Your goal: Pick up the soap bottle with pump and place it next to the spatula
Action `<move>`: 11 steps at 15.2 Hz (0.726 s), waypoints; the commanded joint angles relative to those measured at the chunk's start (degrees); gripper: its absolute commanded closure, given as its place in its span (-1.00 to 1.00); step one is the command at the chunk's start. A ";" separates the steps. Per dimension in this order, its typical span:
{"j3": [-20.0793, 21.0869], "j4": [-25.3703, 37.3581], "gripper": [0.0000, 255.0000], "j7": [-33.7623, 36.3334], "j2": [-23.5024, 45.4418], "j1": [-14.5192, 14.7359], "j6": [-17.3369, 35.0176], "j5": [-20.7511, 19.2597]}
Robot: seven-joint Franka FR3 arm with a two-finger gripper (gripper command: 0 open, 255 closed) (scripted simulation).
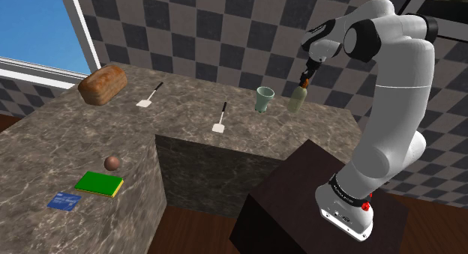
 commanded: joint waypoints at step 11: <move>-0.68 0.98 1.00 0.82 -1.53 0.42 -2.28 -1.16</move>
